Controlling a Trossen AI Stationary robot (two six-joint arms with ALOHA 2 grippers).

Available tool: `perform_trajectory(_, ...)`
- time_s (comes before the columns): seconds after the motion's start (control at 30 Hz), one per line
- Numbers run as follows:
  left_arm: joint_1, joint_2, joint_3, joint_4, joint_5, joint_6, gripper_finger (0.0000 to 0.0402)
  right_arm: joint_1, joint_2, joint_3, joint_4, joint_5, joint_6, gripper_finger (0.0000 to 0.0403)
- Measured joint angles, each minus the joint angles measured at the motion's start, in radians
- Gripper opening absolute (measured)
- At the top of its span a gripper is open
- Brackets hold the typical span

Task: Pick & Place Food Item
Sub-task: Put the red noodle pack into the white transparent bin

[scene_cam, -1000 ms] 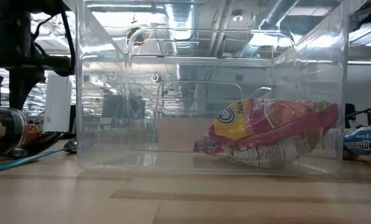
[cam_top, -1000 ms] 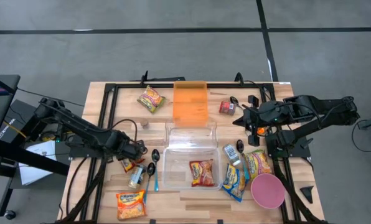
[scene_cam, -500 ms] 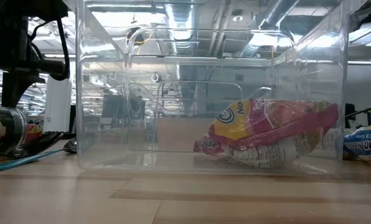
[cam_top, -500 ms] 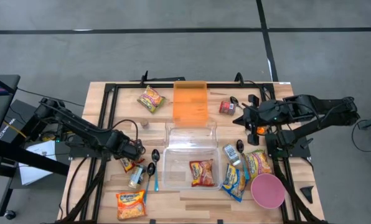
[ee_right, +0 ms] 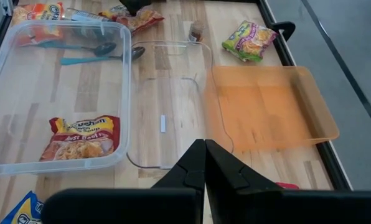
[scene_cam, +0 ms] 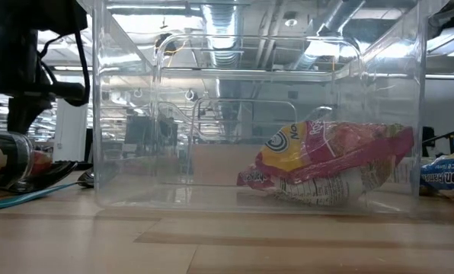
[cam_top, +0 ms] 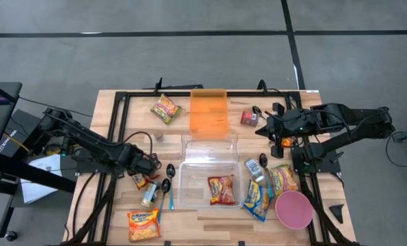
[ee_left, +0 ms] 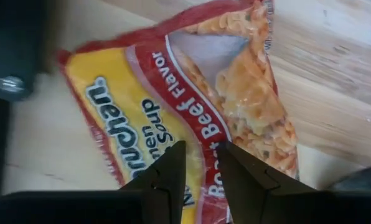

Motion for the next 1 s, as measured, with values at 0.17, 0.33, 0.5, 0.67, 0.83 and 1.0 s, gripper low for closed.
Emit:
perform_trajectory(0.17, 0.000, 0.000, -0.016, 0.033, -0.009, 0.001, 0.0090, 0.001, 0.000, 0.000, 0.000, -0.002, 0.000, 0.0000)
perform_trajectory(0.33, 0.000, 0.000, -0.017, 0.030, -0.022, 0.007, 0.0090, 0.001, 0.000, 0.000, 0.000, -0.002, -0.003, 0.0000)
perform_trajectory(0.5, 0.000, 0.002, -0.019, -0.005, -0.059, 0.020, 0.0061, 0.001, 0.000, 0.000, 0.000, -0.002, -0.003, 0.0000)
perform_trajectory(0.67, 0.000, 0.002, -0.020, -0.010, -0.102, 0.042, 0.0008, 0.001, 0.000, 0.000, 0.000, -0.002, -0.003, 0.0000)
perform_trajectory(0.83, -0.001, -0.003, -0.022, -0.011, -0.133, 0.069, 0.0002, 0.001, 0.000, 0.000, 0.000, -0.002, -0.002, 0.0000)
perform_trajectory(1.0, -0.005, -0.041, -0.024, -0.002, -0.153, 0.131, 0.0000, 0.003, 0.000, 0.000, 0.000, -0.002, -0.001, 0.0000)
